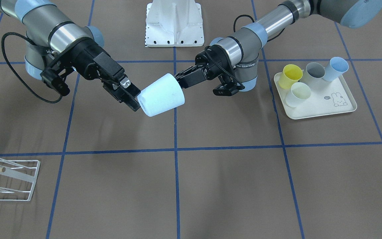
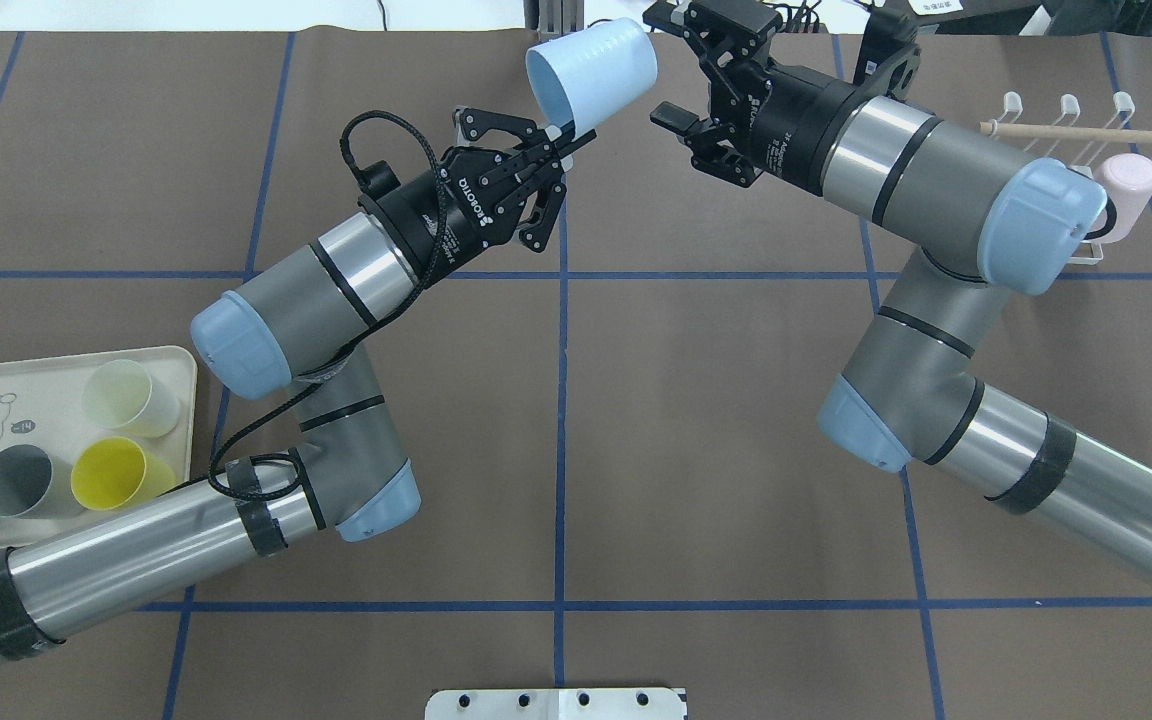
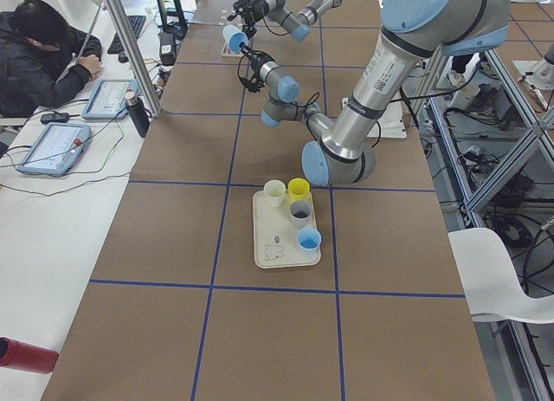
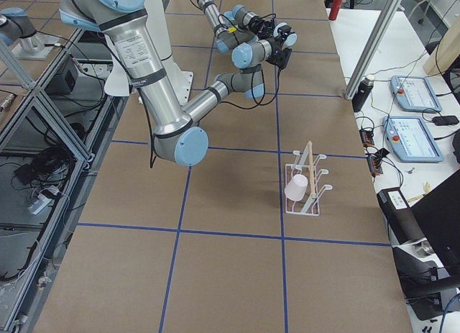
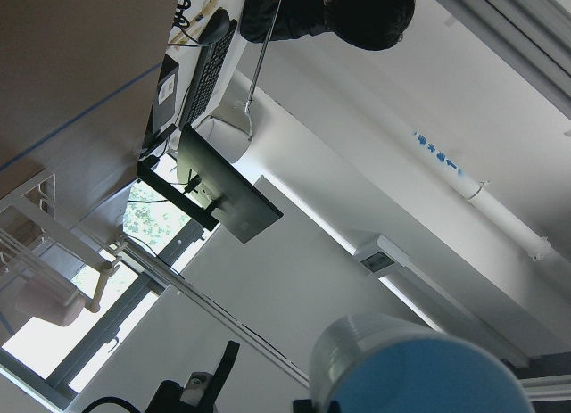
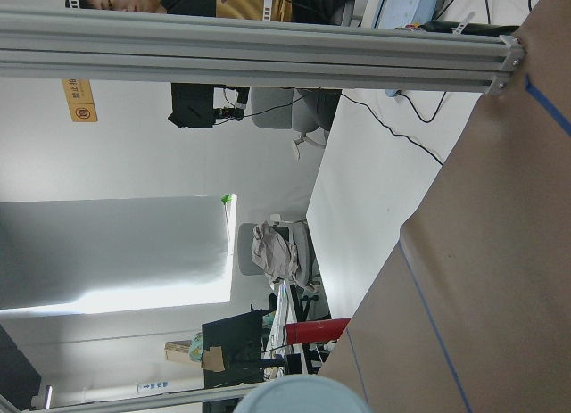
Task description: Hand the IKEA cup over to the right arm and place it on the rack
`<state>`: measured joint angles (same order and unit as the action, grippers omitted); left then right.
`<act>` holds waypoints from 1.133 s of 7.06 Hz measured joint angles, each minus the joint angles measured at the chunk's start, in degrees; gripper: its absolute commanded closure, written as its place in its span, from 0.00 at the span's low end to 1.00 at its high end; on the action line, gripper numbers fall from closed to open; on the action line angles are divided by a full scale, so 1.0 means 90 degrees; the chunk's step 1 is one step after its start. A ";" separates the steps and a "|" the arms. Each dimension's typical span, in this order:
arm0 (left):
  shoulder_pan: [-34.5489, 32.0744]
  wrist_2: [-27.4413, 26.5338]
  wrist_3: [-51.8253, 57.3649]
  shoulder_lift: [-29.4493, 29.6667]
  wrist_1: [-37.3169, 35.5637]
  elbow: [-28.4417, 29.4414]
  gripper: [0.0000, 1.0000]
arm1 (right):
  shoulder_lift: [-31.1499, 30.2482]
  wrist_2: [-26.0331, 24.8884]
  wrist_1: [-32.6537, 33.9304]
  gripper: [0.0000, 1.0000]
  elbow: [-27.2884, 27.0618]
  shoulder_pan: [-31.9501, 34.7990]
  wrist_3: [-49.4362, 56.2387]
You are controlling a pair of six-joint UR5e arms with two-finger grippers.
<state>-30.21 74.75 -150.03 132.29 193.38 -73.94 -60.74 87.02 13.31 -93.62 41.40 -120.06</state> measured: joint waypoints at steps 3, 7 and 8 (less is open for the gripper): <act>0.0226 -0.0240 0.0018 0.0145 -0.0047 0.0012 1.00 | 0.0005 -0.0010 -0.0002 0.00 -0.0001 -0.0001 0.0000; 0.0295 -0.0259 0.0020 0.0243 -0.0092 0.0013 1.00 | 0.0010 -0.0011 -0.0003 0.00 -0.0008 -0.0025 0.0016; 0.0298 -0.0259 0.0022 0.0255 -0.0096 0.0016 1.00 | 0.0010 -0.0011 -0.0004 0.00 -0.0008 -0.0031 0.0018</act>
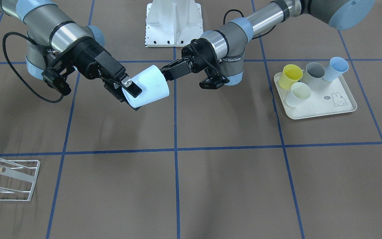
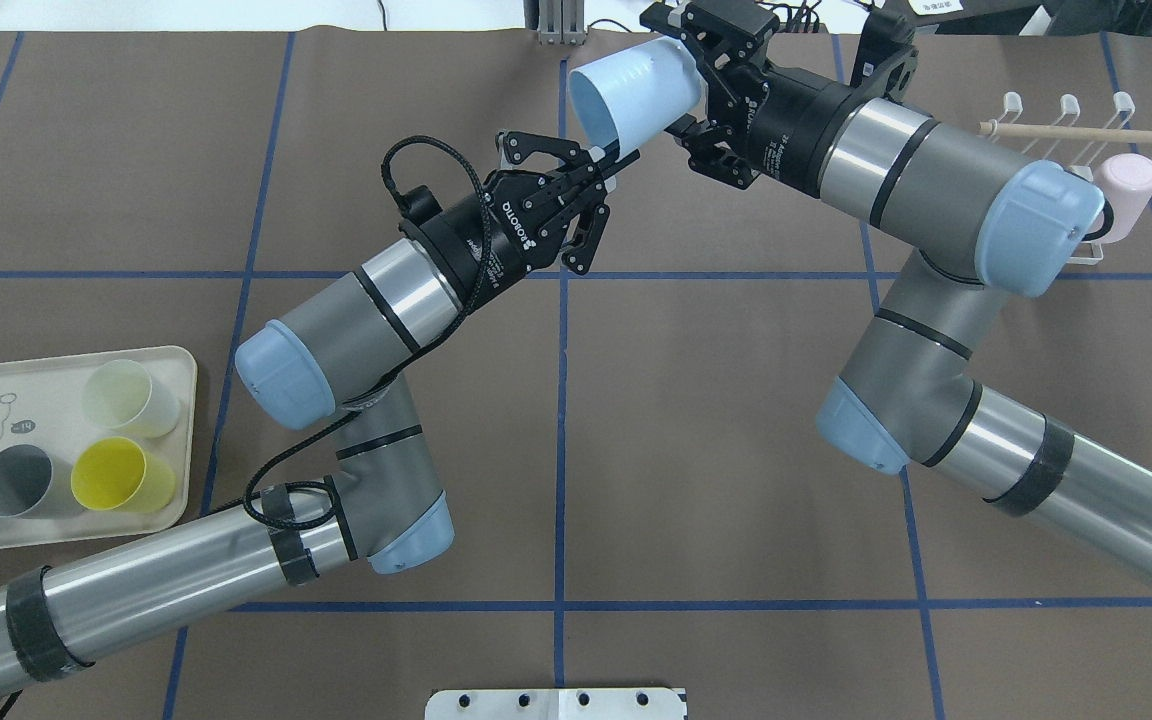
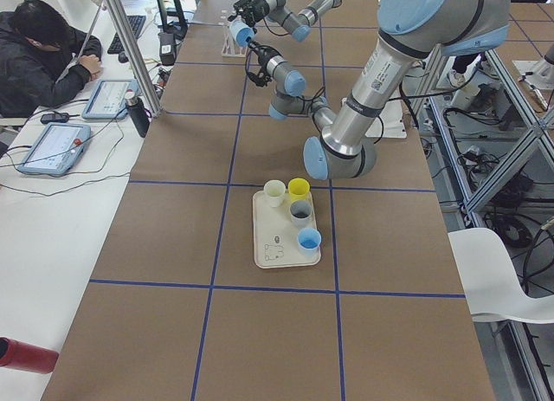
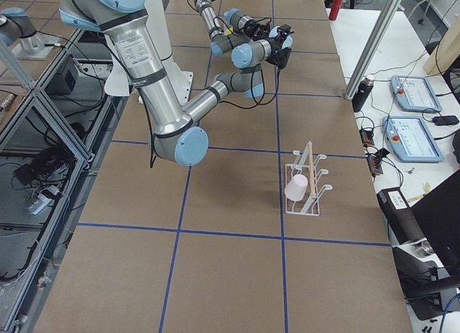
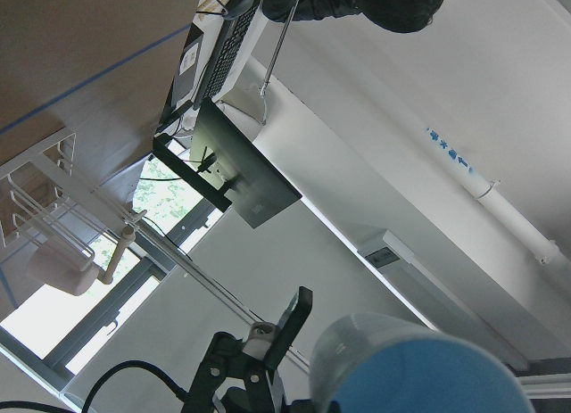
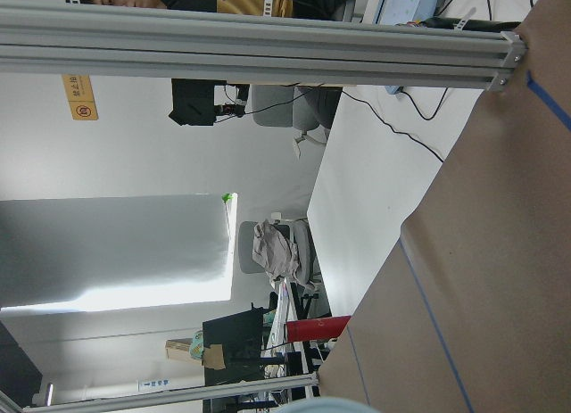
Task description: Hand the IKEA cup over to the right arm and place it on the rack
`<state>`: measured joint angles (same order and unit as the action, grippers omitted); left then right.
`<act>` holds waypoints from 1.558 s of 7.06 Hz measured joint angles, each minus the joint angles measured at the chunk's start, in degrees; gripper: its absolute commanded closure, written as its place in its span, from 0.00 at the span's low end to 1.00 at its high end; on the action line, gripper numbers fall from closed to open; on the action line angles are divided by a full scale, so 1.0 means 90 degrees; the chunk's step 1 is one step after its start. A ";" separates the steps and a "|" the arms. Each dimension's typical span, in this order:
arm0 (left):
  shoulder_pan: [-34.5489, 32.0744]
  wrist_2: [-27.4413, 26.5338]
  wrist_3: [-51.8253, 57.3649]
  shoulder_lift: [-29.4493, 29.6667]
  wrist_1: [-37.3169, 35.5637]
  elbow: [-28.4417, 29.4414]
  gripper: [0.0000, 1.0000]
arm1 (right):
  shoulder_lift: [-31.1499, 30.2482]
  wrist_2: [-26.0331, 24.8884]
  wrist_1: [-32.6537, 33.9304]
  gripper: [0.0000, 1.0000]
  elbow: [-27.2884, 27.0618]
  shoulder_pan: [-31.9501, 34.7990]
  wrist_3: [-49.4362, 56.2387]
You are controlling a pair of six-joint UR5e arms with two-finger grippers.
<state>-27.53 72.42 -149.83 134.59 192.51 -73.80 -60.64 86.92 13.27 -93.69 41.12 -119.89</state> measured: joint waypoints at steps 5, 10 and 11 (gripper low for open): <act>0.0012 0.0000 0.0010 0.0035 -0.0023 0.0045 1.00 | 0.0015 0.0000 -0.0008 0.03 -0.0022 -0.0062 0.0011; 0.0019 0.0041 0.0369 -0.0012 0.0033 0.0037 0.00 | 0.0016 0.0001 0.0001 1.00 0.0013 -0.0015 0.0150; 0.0016 0.0043 0.0623 -0.0024 0.0081 0.0021 0.00 | 0.0011 0.0001 0.0006 1.00 0.0034 0.0049 0.0193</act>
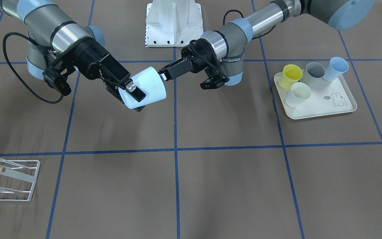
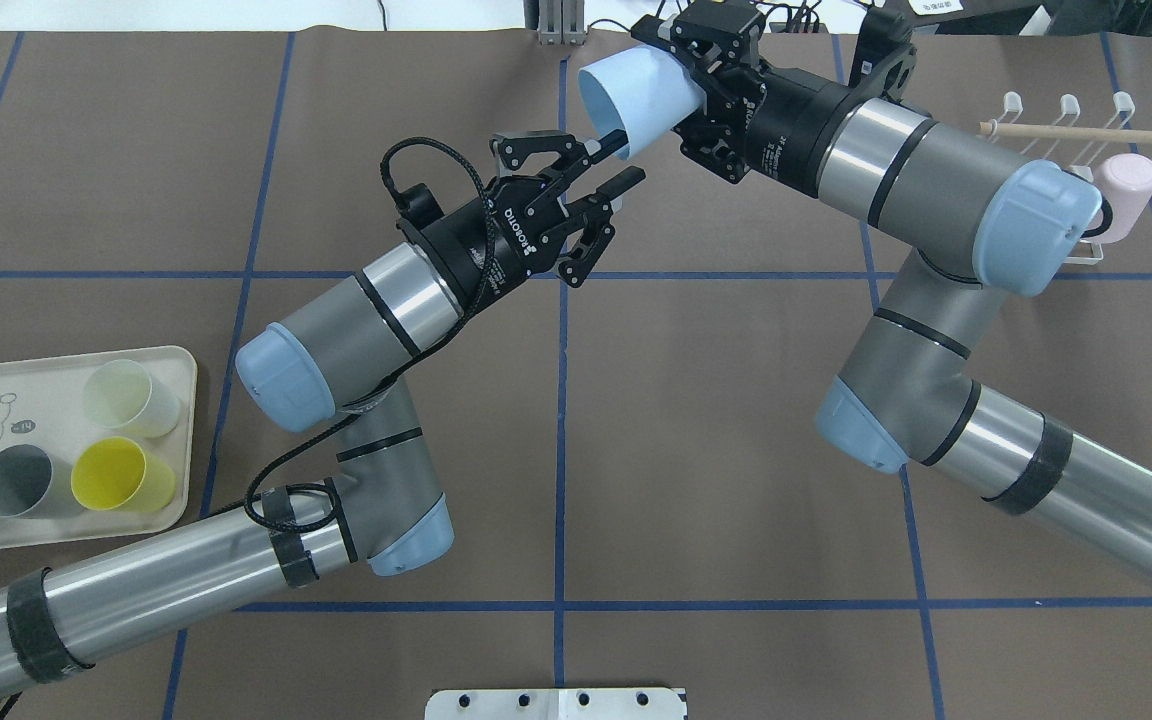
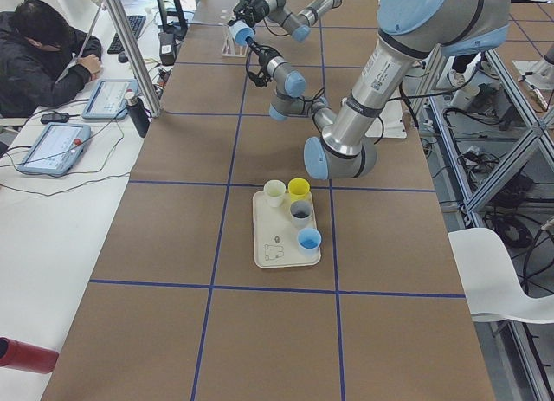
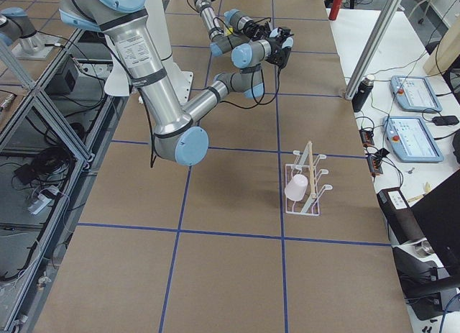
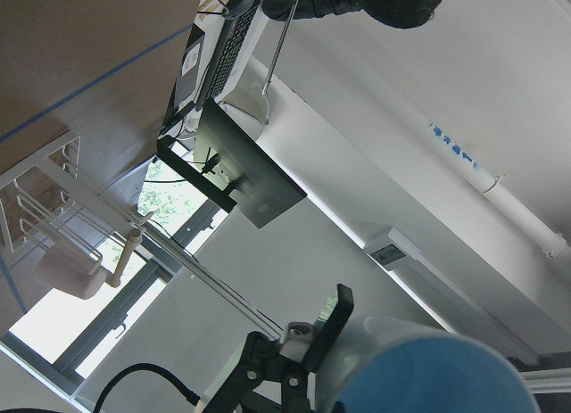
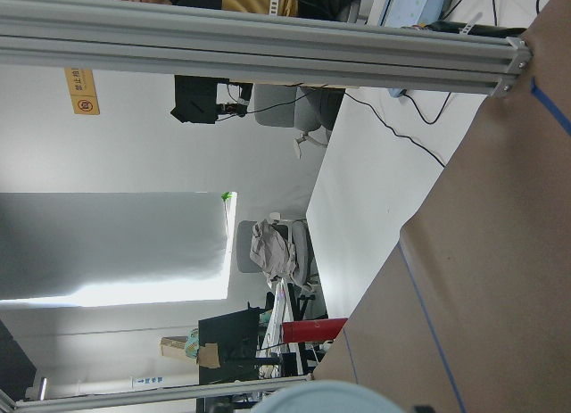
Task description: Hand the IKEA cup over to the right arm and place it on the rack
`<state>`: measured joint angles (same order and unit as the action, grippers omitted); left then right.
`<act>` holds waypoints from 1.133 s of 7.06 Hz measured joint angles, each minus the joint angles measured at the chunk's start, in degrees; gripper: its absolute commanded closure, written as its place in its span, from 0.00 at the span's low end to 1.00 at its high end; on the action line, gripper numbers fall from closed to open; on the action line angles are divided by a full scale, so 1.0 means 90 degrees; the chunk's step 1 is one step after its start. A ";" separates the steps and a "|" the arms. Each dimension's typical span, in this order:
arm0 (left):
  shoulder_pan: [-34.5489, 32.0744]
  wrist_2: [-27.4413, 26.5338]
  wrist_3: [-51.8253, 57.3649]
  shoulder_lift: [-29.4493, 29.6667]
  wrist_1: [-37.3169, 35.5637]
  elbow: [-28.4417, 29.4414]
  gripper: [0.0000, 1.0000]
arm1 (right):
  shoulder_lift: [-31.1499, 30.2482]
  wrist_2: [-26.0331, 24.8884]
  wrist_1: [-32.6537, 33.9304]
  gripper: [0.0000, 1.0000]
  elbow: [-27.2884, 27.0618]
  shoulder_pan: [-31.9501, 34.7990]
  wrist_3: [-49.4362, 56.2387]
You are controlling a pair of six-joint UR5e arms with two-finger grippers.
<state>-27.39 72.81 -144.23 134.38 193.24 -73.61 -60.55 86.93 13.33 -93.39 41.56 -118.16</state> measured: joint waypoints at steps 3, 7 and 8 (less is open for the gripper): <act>-0.0016 0.0001 0.0216 -0.0024 0.0036 -0.0022 0.00 | -0.0029 0.0001 0.0012 1.00 0.0092 0.0281 0.0138; -0.0276 0.0410 0.1733 -0.0060 -0.0498 -0.0145 0.00 | -0.0693 0.0311 0.0664 1.00 0.0222 0.1167 0.2330; -0.0514 0.0836 0.1966 -0.0098 -0.1213 -0.0409 0.00 | -0.0988 0.0488 0.1065 1.00 0.0147 0.1466 0.3232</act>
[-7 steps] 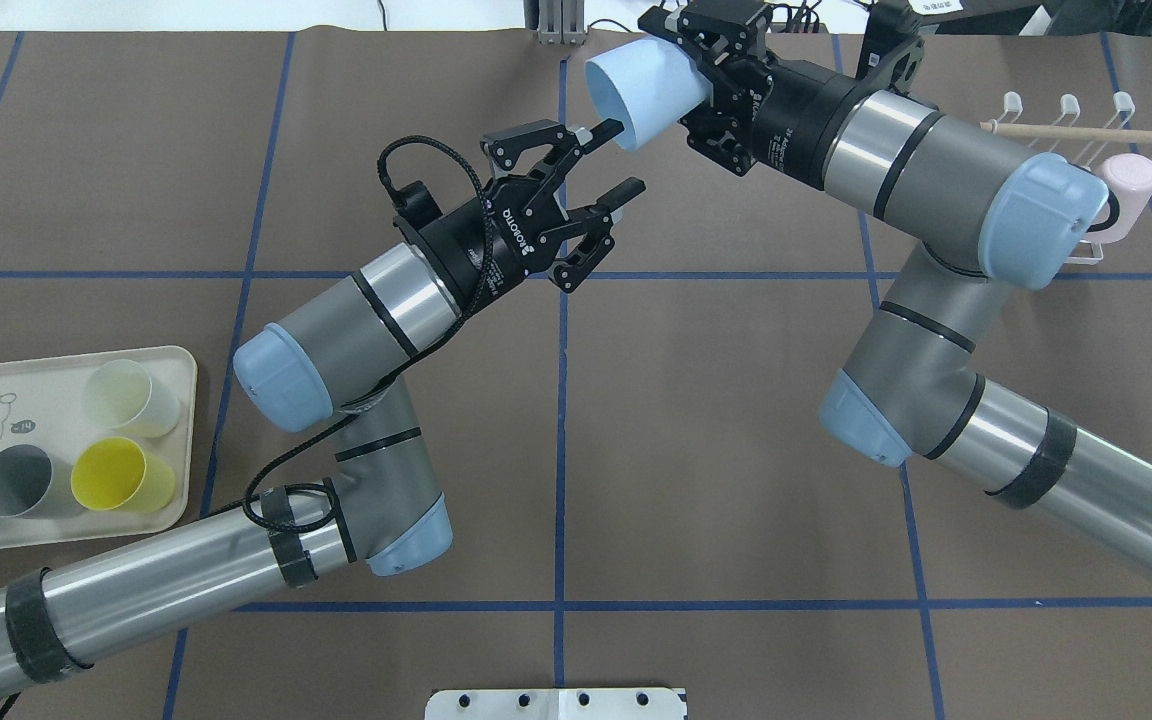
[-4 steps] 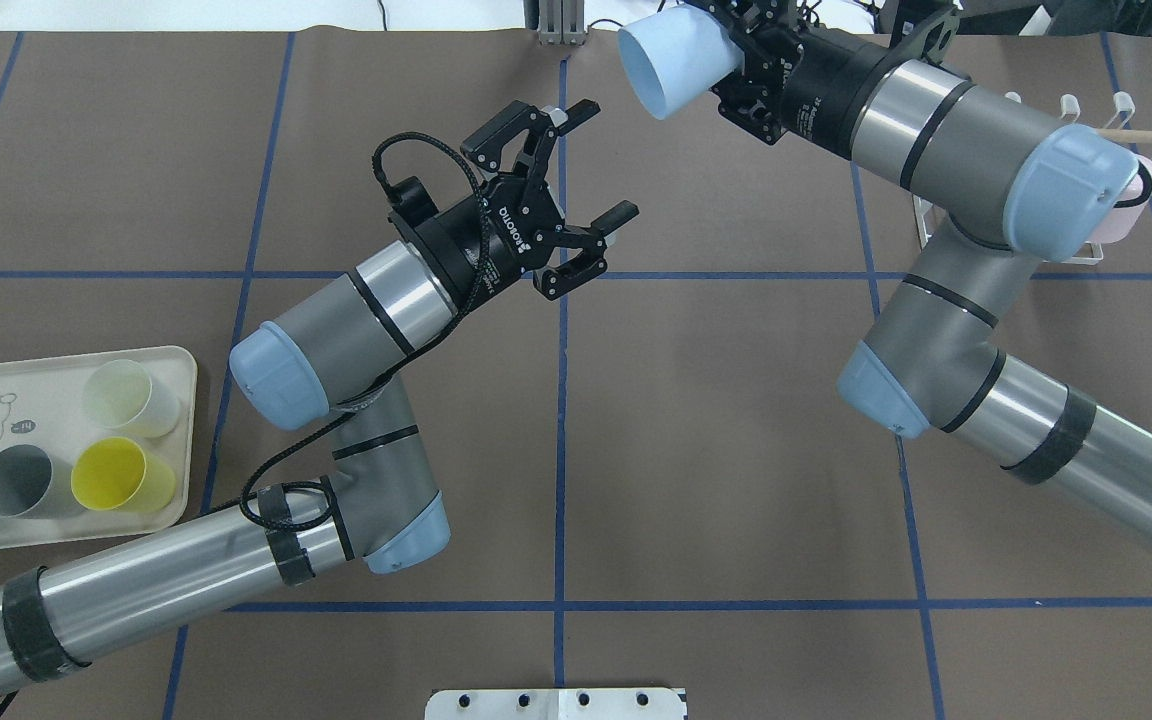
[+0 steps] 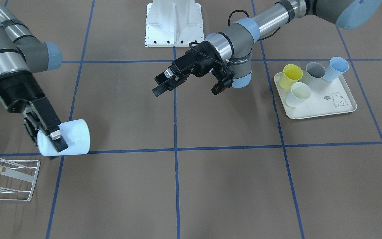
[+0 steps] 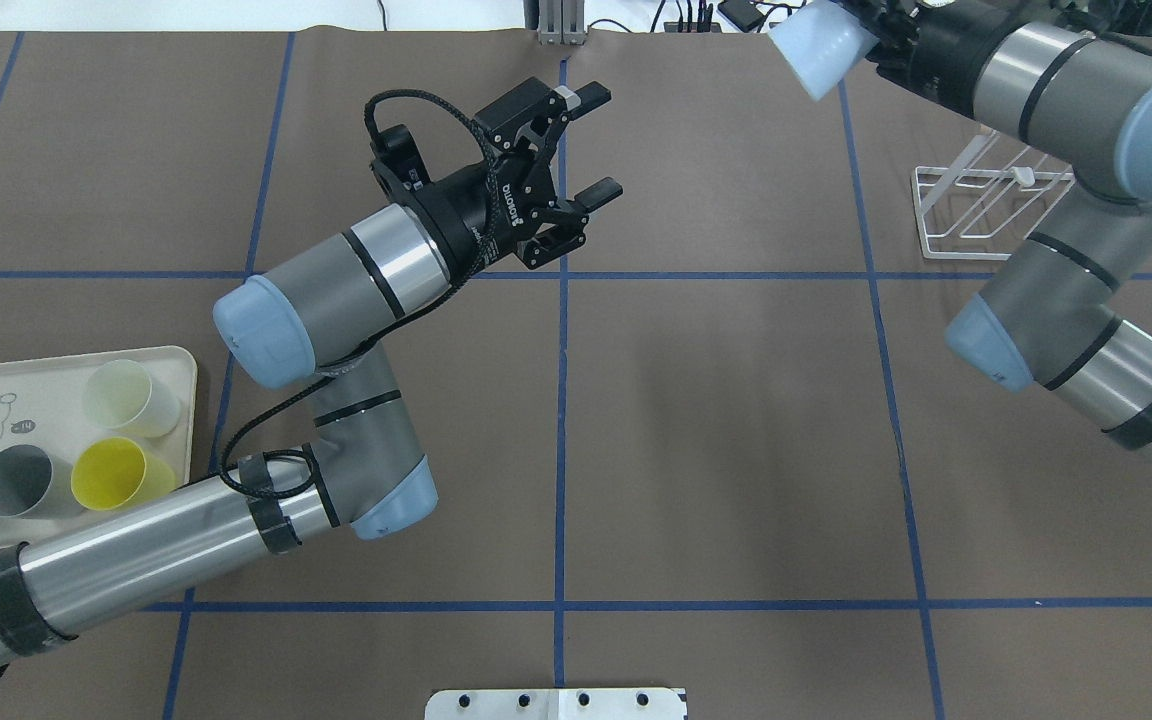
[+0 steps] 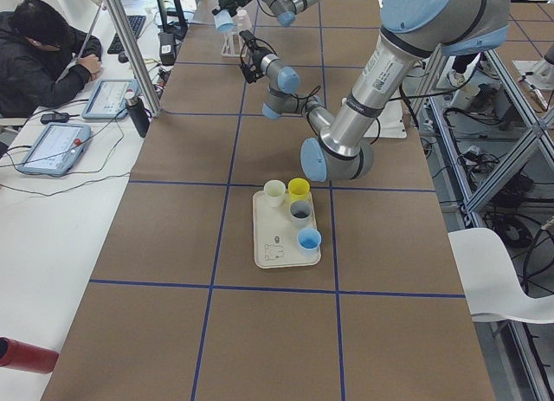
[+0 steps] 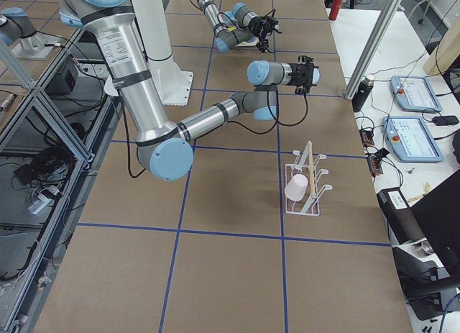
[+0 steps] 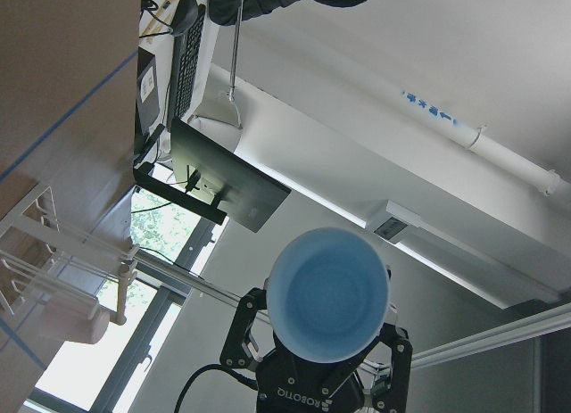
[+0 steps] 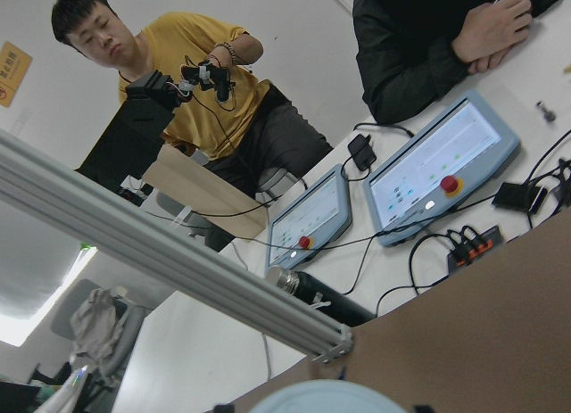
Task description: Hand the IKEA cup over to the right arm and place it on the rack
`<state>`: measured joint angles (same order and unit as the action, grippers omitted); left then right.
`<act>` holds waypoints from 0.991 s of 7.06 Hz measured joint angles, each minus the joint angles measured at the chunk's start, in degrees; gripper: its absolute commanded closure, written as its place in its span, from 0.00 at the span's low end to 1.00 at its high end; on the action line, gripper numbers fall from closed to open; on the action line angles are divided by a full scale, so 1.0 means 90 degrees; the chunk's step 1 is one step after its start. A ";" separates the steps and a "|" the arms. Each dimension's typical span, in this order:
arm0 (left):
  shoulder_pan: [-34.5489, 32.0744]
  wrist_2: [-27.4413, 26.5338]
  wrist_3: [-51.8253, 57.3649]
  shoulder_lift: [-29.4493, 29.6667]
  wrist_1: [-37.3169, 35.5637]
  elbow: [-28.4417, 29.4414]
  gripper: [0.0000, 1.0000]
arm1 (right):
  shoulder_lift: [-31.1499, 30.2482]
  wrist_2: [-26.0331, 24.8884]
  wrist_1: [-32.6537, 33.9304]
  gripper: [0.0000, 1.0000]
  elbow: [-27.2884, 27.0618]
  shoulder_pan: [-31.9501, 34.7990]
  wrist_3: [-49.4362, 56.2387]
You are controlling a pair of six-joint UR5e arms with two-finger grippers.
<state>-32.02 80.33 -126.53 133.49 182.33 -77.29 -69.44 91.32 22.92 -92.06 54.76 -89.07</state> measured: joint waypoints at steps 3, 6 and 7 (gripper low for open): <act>-0.0339 0.0798 0.1058 -0.0596 -0.2734 -0.1874 0.00 | -0.1123 0.0062 0.0656 1.00 -0.0174 0.0716 0.2773; -0.0307 0.0858 0.1250 -0.0957 -0.3200 -0.2358 0.00 | -0.1954 -0.0023 0.0642 1.00 -0.0231 0.0990 0.4482; -0.0300 0.0862 0.1254 -0.0976 -0.3209 -0.2366 0.00 | -0.2060 -0.0054 0.0630 1.00 -0.0247 0.1000 0.4591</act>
<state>-34.71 88.09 -115.24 124.71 153.44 -98.59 -87.99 90.84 28.59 -94.28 63.76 -47.75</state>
